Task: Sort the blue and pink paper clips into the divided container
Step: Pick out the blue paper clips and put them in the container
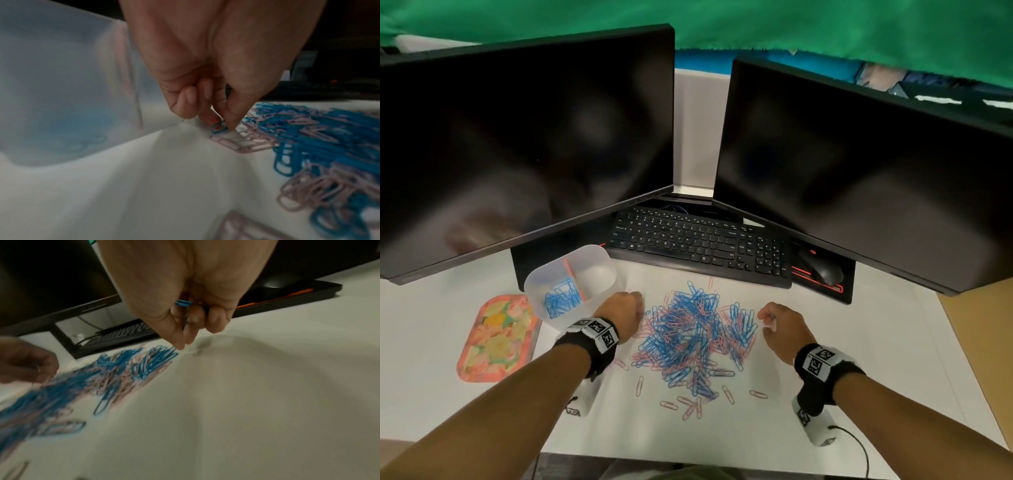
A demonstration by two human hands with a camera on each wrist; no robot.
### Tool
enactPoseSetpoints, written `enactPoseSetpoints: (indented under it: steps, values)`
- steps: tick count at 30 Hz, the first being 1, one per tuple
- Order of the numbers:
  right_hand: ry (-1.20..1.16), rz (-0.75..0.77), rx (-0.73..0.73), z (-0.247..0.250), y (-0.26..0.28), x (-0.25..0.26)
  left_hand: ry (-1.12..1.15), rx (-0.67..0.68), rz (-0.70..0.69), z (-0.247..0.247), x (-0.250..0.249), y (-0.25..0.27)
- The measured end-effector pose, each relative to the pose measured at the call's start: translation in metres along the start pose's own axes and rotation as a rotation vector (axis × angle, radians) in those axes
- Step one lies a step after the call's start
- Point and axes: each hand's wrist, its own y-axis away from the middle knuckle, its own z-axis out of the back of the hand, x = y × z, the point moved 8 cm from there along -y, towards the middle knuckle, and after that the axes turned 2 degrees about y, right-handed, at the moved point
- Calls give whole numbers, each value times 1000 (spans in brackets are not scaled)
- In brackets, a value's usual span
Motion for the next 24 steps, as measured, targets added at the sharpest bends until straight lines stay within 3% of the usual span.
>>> enactPoseSetpoints:
  steps: [4,7,20,24]
  values:
    - [229,259,131,-18,-2,20,268,-66,42,4,3,6]
    - [300,315,165,-19,-5,21,378,-63,50,4,1,12]
    - [356,123,265,-19,-16,2,530,-59,84,6,-7,24]
    - [335,99,292,-17,-11,5,725,-32,124,3,-5,24]
